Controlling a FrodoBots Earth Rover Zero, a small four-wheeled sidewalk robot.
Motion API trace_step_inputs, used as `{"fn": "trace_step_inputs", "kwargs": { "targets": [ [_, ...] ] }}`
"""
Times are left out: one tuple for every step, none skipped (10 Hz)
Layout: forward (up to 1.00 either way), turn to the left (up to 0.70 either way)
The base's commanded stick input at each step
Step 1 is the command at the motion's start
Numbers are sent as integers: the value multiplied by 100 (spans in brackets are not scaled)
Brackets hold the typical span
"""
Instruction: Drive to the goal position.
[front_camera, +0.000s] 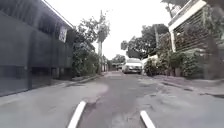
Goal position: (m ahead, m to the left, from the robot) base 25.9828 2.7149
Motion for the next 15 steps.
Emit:
{"fn": "trace_step_inputs", "kwargs": {
  "targets": [
    [85,0],
    [85,0],
    [85,0],
    [85,0],
    [85,0],
    [85,0],
    [85,0],
    [85,0],
    [85,0],
    [85,0],
    [85,0],
    [85,0],
    [85,0],
    [85,0],
    [85,0]
  ]
}}
